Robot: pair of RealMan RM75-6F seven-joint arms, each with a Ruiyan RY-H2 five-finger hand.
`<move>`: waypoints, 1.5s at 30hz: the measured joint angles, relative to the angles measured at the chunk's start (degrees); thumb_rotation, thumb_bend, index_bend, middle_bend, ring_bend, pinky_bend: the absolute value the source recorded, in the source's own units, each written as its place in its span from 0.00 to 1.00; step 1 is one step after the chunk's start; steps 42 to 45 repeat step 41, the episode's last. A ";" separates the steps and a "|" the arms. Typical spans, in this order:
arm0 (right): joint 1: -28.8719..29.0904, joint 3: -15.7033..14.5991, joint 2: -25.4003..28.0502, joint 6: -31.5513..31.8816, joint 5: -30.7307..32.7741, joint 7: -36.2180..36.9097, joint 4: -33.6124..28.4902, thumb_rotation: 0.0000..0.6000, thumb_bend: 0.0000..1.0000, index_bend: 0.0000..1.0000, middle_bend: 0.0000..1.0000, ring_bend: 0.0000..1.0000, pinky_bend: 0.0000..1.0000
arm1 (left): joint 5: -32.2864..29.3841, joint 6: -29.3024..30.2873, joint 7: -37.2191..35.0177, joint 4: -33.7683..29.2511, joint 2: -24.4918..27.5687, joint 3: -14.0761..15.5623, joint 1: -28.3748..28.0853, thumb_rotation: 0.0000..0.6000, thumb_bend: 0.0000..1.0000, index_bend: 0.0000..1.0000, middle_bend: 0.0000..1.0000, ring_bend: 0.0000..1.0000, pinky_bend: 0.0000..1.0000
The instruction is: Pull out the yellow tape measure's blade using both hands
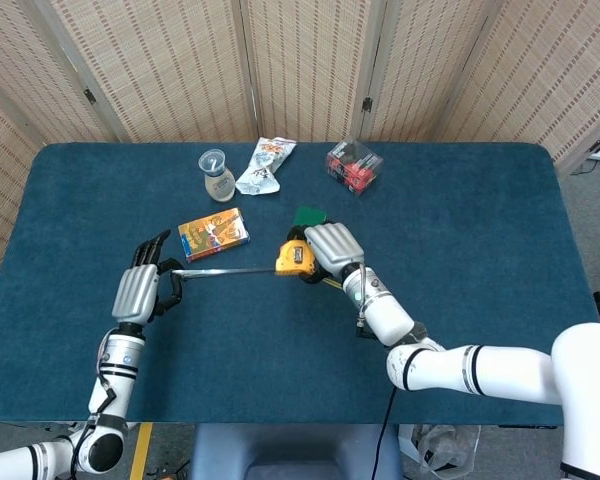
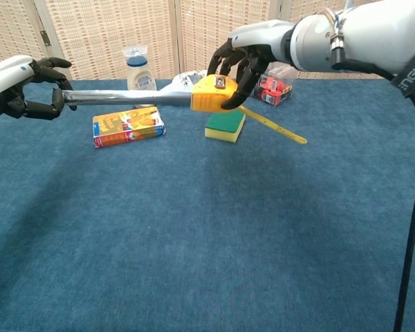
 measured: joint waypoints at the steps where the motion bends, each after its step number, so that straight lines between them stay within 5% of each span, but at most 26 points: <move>1: -0.29 -0.12 0.40 0.10 -0.30 0.05 -0.25 1.00 0.30 0.58 0.48 0.43 0.21 | 0.16 0.04 -0.41 0.27 0.08 -0.04 0.11 0.89 0.77 0.60 0.08 0.00 0.00; 20: -8.52 -4.23 10.59 -2.91 -8.47 5.07 -6.29 1.00 0.30 0.59 0.48 0.43 0.21 | 6.85 0.68 -11.85 13.31 -0.77 0.46 1.69 0.89 0.77 0.59 0.10 0.00 0.00; 33: -11.76 -3.23 14.45 -12.93 -12.48 15.72 -6.66 1.00 0.30 0.59 0.48 0.44 0.21 | 11.23 1.53 -18.32 21.75 -1.38 0.64 1.88 0.90 0.77 0.57 0.10 0.00 0.00; 45: -14.23 -3.30 16.24 -13.72 -16.48 19.06 -6.59 1.00 0.30 0.59 0.48 0.44 0.21 | 11.06 1.12 -21.38 24.68 -0.97 0.34 2.69 0.90 0.77 0.57 0.10 0.00 0.00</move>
